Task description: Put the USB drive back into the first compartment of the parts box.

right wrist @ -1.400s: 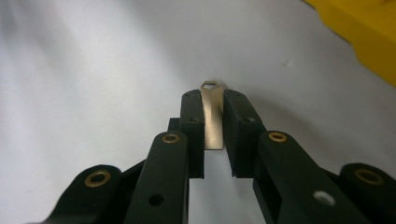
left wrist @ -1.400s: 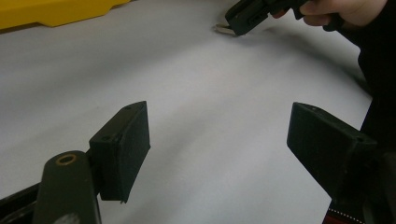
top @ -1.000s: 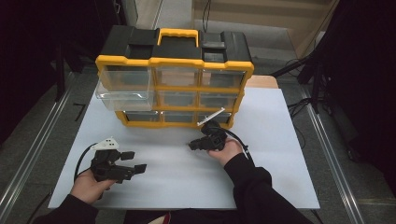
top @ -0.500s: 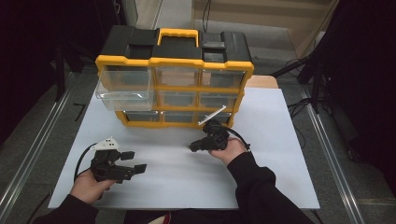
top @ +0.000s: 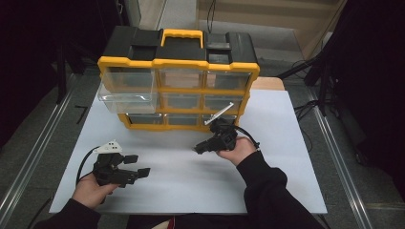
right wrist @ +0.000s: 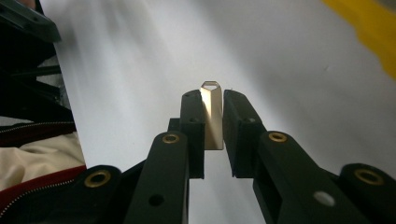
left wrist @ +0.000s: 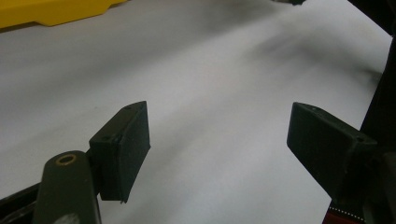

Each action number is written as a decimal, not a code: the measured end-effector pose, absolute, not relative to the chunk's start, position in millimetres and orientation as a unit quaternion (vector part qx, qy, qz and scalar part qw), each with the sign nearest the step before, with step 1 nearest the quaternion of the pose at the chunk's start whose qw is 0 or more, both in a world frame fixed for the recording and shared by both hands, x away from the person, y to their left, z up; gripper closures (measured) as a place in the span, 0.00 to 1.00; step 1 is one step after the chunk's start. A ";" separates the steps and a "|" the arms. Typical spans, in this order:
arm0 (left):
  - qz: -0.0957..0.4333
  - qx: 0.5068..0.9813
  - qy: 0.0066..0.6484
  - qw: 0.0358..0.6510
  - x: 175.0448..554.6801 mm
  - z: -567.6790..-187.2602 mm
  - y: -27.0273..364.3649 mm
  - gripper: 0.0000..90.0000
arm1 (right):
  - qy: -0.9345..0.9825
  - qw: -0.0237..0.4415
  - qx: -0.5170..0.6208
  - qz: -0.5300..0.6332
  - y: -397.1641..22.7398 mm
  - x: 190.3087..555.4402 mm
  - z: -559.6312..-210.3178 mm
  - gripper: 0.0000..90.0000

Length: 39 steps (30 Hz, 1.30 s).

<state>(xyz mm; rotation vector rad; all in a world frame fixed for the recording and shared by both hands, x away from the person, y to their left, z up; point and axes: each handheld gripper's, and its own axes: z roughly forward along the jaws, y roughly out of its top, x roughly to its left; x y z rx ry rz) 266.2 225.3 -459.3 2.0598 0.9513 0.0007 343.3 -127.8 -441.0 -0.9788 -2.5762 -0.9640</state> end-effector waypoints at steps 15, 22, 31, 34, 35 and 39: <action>-0.001 0.821 0.381 0.426 266.5 -459.1 225.0 0.25 | -0.878 0.119 -0.310 -0.345 -127.9 343.3 -415.4 0.85; 0.003 0.818 0.384 0.428 266.7 -459.1 226.5 0.25 | -0.884 0.131 -0.298 -0.336 -117.7 344.9 -417.6 0.85; 0.002 0.819 0.383 0.427 266.1 -459.0 227.0 0.25 | -0.887 0.135 -0.285 -0.338 -116.5 350.0 -393.4 0.85; 0.002 0.820 0.382 0.426 266.0 -458.9 226.9 0.25 | -0.889 0.135 -0.280 -0.335 -116.6 351.5 -385.1 0.85; 0.002 0.820 0.382 0.427 266.0 -458.9 226.9 0.25 | -0.890 0.134 -0.279 -0.336 -116.8 351.7 -382.4 0.85; 0.001 0.820 0.383 0.427 266.1 -459.0 227.1 0.25 | -0.890 0.136 -0.270 -0.340 -118.9 352.5 -372.2 0.85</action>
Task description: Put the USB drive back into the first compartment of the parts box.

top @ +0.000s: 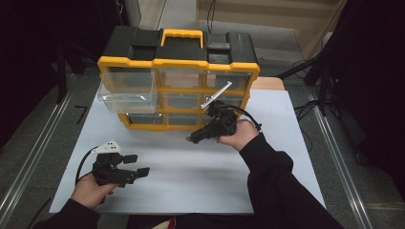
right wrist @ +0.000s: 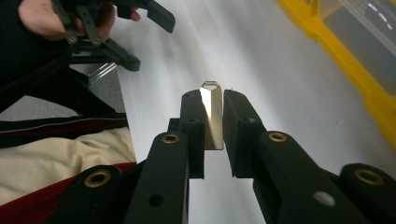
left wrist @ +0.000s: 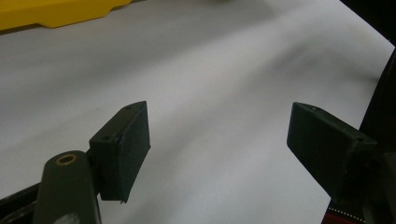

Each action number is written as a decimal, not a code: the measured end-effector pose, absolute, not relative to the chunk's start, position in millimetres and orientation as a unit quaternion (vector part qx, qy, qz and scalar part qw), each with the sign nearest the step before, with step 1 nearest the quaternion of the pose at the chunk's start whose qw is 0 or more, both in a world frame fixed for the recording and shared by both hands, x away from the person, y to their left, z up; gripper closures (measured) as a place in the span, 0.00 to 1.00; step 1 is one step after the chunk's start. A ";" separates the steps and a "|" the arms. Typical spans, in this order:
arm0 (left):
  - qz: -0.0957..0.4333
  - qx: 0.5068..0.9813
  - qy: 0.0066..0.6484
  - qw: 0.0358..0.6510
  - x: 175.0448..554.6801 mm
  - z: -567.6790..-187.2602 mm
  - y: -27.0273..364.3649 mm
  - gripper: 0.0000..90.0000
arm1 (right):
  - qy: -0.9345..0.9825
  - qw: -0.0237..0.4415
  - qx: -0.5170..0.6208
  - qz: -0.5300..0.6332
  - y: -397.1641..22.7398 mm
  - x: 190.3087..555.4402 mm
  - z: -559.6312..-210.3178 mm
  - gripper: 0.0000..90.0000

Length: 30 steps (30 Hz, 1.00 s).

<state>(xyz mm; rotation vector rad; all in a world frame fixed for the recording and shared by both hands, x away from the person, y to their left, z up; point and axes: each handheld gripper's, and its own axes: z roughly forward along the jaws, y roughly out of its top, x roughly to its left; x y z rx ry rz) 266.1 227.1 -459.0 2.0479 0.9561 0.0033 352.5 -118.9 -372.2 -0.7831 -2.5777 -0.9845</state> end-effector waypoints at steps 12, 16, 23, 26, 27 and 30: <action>0.000 0.822 0.381 0.424 266.3 -459.4 227.1 0.25 | -0.893 0.136 -0.265 -0.338 -118.4 354.9 -344.8 0.85; 0.000 0.821 0.381 0.425 266.1 -459.6 227.5 0.25 | -0.895 0.128 -0.261 -0.337 -117.4 356.4 -337.3 0.85; 0.002 0.819 0.383 0.426 266.0 -459.3 227.2 0.25 | -0.893 0.131 -0.260 -0.344 -120.4 358.7 -319.9 0.85; 0.001 0.818 0.385 0.427 266.2 -459.3 227.3 0.25 | -0.896 0.127 -0.257 -0.339 -119.5 359.8 -311.7 0.85; 0.001 0.818 0.385 0.427 266.2 -459.3 227.4 0.25 | -0.897 0.125 -0.259 -0.336 -118.8 359.9 -308.6 0.85; 0.001 0.819 0.384 0.427 266.1 -459.2 227.5 0.25 | -0.898 0.120 -0.257 -0.338 -117.5 361.1 -299.6 0.85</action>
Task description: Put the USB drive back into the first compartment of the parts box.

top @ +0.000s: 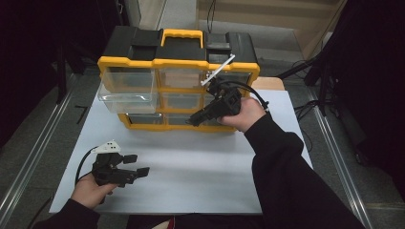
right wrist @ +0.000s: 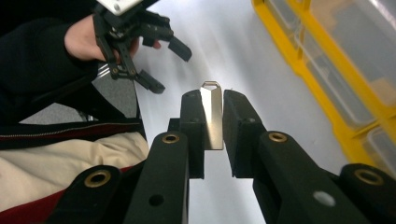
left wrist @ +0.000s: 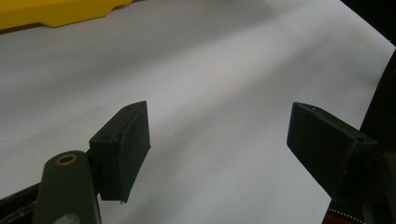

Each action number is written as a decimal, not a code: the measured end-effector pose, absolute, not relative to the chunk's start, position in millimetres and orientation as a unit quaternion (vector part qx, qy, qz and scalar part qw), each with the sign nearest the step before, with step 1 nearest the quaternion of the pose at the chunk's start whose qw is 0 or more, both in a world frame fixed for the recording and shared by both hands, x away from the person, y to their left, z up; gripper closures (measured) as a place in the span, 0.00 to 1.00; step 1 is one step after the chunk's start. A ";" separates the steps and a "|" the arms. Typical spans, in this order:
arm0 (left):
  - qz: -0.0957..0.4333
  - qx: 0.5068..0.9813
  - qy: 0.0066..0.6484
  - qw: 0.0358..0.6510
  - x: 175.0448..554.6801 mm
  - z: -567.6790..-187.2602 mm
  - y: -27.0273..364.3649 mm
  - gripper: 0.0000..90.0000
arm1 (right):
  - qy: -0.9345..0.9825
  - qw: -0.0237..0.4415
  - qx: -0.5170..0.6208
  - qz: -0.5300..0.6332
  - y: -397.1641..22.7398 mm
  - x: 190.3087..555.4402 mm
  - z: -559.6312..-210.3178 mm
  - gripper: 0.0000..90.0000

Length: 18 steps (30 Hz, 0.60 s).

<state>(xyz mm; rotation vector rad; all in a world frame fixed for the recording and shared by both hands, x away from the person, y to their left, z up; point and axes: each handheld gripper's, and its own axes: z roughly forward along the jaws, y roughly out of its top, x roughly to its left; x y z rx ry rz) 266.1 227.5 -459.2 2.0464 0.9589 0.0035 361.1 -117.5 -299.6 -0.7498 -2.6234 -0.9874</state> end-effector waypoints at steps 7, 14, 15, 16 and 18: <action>0.001 0.819 0.384 0.427 266.1 -459.1 227.5 0.25 | -0.898 0.112 -0.249 -0.346 -116.0 365.0 -280.7 0.85; 0.002 0.820 0.383 0.425 266.2 -459.1 227.2 0.25 | -0.899 0.110 -0.241 -0.348 -111.3 367.8 -268.2 0.85; 0.002 0.820 0.383 0.426 266.1 -459.2 227.2 0.25 | -0.899 0.110 -0.240 -0.349 -110.7 368.4 -266.5 0.85; 0.002 0.820 0.383 0.426 266.0 -459.2 227.3 0.25 | -0.899 0.111 -0.240 -0.349 -110.3 368.9 -264.6 0.85; 0.002 0.820 0.382 0.426 266.0 -459.2 227.3 0.25 | -0.893 0.119 -0.245 -0.359 -109.7 371.7 -259.6 0.85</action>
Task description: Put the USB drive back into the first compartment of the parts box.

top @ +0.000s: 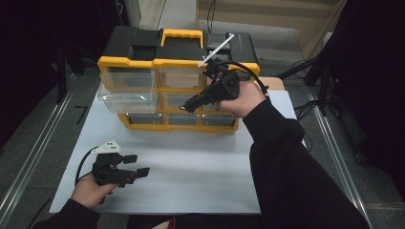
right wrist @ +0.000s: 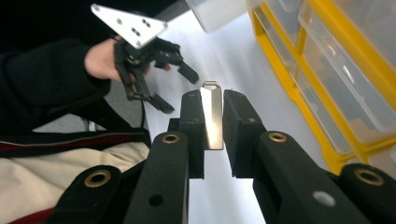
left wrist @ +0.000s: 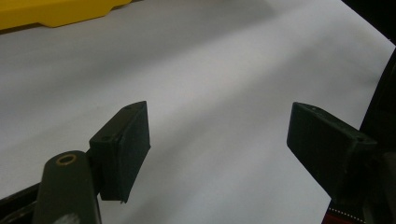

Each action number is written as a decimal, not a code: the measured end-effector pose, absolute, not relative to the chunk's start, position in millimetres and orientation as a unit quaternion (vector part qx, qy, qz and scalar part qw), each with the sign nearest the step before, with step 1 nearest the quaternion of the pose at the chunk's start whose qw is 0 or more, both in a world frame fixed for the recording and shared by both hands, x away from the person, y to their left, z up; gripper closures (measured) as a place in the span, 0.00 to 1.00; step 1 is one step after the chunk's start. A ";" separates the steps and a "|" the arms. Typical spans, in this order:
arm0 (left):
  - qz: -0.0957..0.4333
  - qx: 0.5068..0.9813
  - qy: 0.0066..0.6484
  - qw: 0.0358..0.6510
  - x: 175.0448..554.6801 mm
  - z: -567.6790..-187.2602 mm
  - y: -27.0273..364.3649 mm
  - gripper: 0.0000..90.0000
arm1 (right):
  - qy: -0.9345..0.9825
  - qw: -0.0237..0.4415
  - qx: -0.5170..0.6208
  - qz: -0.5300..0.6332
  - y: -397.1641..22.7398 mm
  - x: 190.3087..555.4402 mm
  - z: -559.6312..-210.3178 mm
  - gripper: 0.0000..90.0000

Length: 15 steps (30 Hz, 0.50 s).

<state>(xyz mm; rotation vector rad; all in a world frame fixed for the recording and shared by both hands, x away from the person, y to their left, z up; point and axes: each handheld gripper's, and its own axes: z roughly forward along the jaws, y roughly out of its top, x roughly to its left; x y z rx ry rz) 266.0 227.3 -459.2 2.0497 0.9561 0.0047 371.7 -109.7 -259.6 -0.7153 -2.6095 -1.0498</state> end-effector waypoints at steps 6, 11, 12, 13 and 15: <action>0.000 0.820 0.381 0.427 265.8 -459.0 227.3 0.25 | -0.894 0.113 -0.242 -0.360 -102.8 374.7 -250.3 0.85; 0.000 0.819 0.382 0.428 265.7 -458.9 227.4 0.25 | -0.896 0.105 -0.234 -0.362 -96.3 379.1 -236.0 0.85; 0.001 0.820 0.382 0.427 265.7 -458.7 227.4 0.25 | -0.896 0.103 -0.234 -0.363 -95.5 380.1 -232.9 0.85; 0.001 0.819 0.382 0.428 265.7 -458.5 227.5 0.25 | -0.897 0.100 -0.234 -0.363 -94.5 381.1 -229.7 0.85; 0.002 0.819 0.383 0.428 265.8 -458.0 227.8 0.25 | -0.896 0.099 -0.234 -0.364 -92.7 383.2 -224.1 0.85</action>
